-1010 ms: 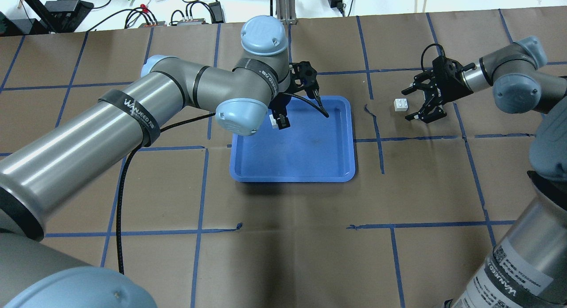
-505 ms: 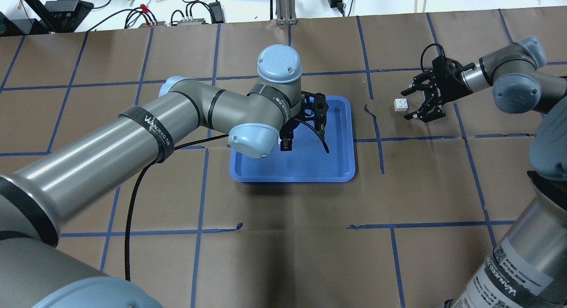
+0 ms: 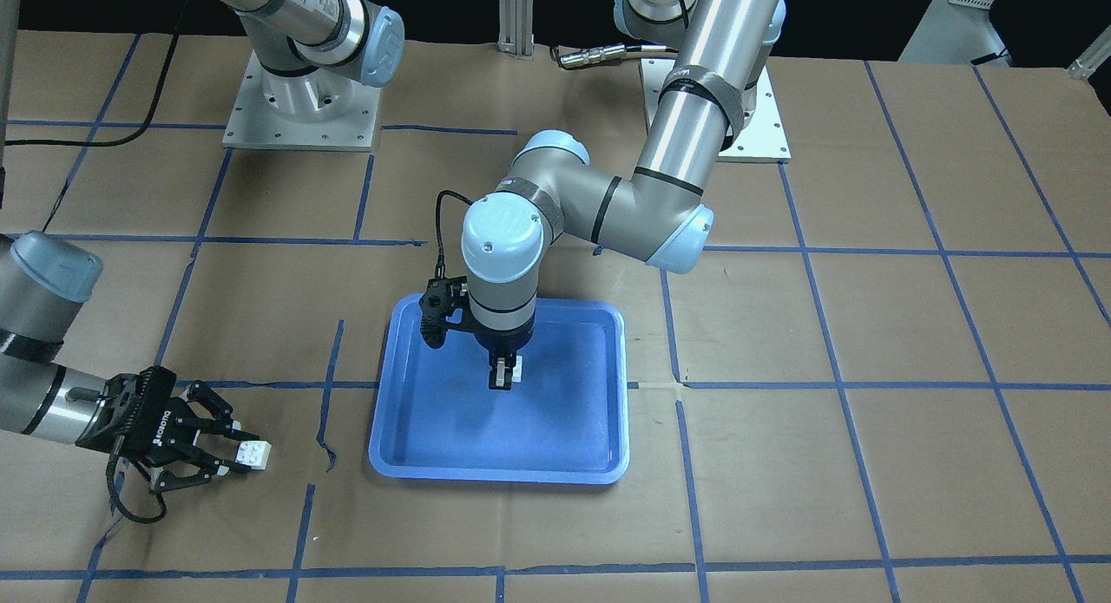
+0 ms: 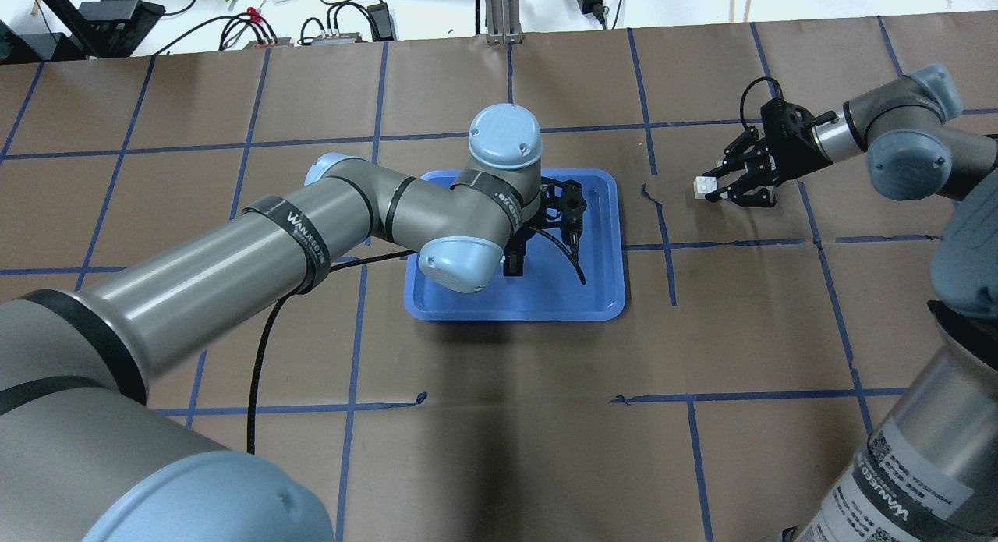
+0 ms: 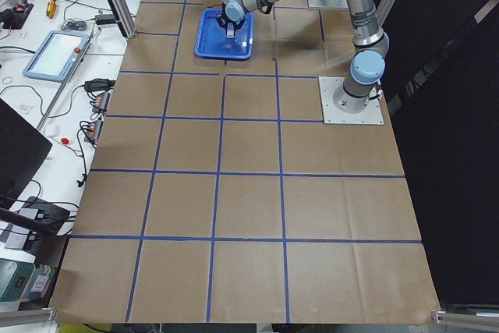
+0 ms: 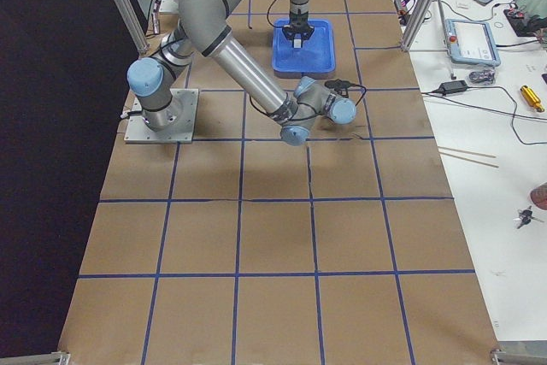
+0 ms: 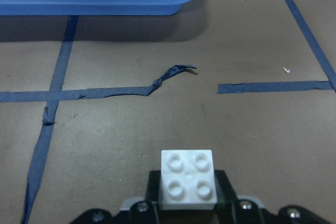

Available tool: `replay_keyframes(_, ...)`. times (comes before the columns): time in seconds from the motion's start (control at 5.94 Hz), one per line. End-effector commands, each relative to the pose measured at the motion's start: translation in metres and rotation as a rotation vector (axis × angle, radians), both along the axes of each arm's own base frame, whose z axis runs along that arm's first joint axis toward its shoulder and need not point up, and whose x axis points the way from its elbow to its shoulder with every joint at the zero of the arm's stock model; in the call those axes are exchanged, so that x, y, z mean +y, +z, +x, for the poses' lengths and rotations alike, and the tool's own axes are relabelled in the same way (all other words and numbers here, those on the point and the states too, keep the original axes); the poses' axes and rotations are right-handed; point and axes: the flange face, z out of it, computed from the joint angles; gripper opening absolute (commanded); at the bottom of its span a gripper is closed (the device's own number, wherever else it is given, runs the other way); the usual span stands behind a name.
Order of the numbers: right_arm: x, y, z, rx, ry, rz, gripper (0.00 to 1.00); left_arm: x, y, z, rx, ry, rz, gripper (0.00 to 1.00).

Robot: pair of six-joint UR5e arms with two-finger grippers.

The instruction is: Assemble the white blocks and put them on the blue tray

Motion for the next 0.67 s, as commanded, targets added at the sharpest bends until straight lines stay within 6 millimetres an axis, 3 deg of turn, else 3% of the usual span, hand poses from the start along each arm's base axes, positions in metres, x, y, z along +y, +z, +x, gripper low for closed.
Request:
replay_keyframes(0.0,-0.011,0.013,-0.004,0.022,0.002,-0.033,0.11,0.002,-0.005,-0.004,-0.002,-0.003,0.000,0.51)
replay_keyframes(0.17,-0.023,0.030,-0.009,0.032,0.000,-0.057,0.10,0.002,0.004,-0.003,0.003,-0.001,-0.006,0.99)
replay_keyframes(0.34,-0.028,0.050,-0.006,0.030,-0.028,-0.044,0.09,-0.001,0.028,-0.005,0.016,0.002,-0.042,0.99)
replay_keyframes(0.5,-0.021,0.088,0.001,0.030,-0.040,-0.043,0.09,0.003,0.083,0.007,0.024,0.019,-0.067,0.99)
